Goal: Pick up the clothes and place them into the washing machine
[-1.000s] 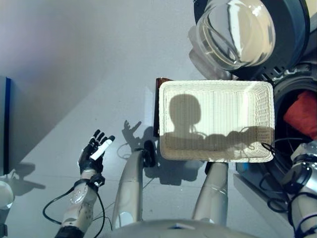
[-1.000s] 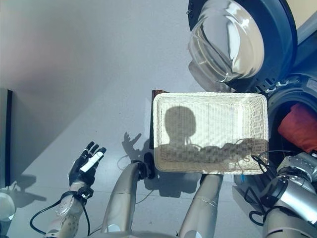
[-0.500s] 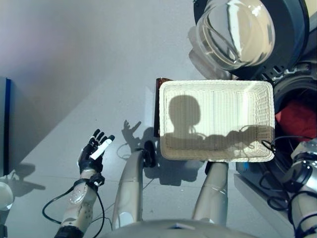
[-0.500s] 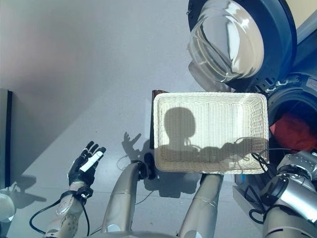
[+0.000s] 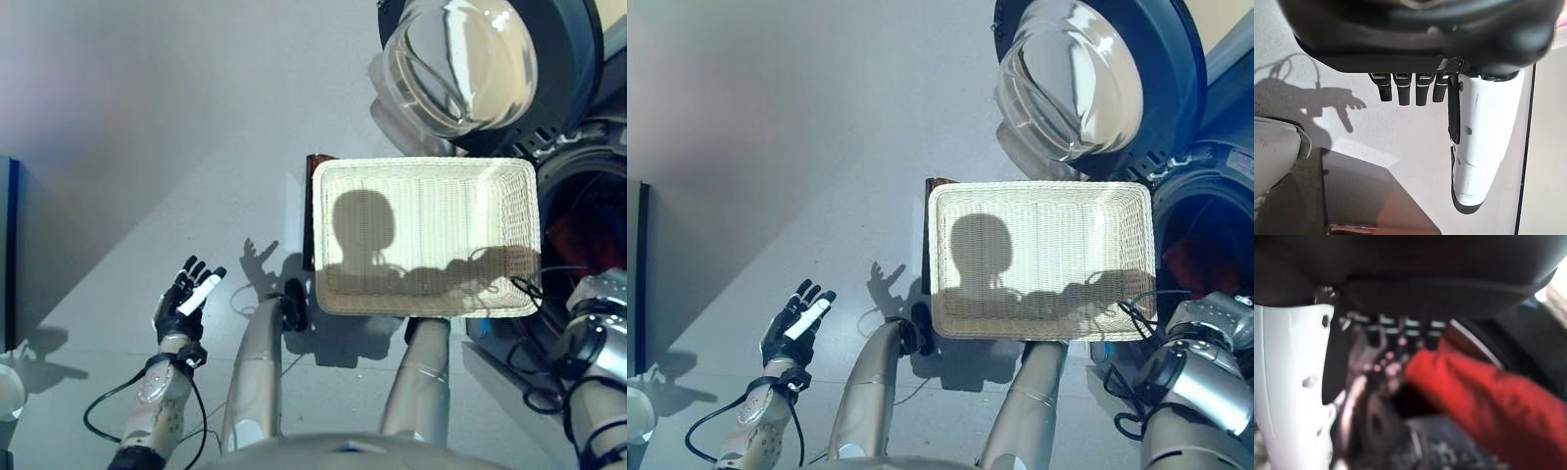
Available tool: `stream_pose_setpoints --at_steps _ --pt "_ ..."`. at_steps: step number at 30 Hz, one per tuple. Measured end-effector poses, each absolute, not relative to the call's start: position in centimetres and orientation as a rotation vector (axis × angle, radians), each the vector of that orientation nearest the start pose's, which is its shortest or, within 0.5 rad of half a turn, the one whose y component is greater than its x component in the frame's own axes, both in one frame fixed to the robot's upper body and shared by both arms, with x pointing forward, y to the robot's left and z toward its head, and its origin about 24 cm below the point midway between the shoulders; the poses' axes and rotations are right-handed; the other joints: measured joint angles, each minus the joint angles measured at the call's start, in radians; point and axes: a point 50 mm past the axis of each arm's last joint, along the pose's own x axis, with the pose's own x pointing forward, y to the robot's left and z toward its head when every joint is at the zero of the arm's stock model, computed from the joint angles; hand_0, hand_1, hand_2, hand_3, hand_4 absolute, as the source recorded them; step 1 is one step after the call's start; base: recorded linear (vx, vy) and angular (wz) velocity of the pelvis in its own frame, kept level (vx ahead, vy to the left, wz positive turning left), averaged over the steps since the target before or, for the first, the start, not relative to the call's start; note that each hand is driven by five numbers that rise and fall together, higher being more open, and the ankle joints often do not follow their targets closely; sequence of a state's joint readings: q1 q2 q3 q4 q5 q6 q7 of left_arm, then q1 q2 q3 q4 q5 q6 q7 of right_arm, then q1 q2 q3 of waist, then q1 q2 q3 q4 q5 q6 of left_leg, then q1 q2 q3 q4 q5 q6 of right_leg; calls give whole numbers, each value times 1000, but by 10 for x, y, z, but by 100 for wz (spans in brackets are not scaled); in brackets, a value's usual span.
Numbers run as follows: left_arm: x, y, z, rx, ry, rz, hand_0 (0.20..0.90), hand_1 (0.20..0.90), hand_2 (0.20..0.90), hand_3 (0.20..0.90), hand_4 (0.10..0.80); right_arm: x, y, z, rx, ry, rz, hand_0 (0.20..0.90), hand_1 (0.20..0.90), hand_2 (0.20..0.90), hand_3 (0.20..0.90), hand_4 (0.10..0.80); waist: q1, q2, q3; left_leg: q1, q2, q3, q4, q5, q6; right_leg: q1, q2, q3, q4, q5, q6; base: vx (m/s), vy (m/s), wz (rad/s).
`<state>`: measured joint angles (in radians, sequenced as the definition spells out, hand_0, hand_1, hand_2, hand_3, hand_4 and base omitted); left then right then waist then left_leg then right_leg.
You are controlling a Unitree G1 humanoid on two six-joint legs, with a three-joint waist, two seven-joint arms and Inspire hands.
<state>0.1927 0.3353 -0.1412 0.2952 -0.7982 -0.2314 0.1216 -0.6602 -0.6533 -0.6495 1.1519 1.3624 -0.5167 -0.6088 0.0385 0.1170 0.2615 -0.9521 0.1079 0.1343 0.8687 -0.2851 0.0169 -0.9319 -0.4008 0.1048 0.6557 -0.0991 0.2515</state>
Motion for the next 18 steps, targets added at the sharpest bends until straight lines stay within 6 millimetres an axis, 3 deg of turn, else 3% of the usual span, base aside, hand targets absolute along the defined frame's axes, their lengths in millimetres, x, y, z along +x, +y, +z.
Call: stream_pose_setpoints --at_steps 9,18 --pt "184 228 -47 -410 314 312 900 900 900 900 800 251 -410 63 1252 -354 -1555 900 900 900 900 800 0 0 -14 10 1 2 1 0 1 10 3 5 -1 2 -2 -3 1 -1" --pt "182 228 -49 -413 316 298 900 900 900 900 800 260 -387 33 1219 -175 -1511 900 900 900 900 800 10 1 -22 53 -2 -2 -28 7 7 83 -1 -24 -63 24 2 3 0 1"
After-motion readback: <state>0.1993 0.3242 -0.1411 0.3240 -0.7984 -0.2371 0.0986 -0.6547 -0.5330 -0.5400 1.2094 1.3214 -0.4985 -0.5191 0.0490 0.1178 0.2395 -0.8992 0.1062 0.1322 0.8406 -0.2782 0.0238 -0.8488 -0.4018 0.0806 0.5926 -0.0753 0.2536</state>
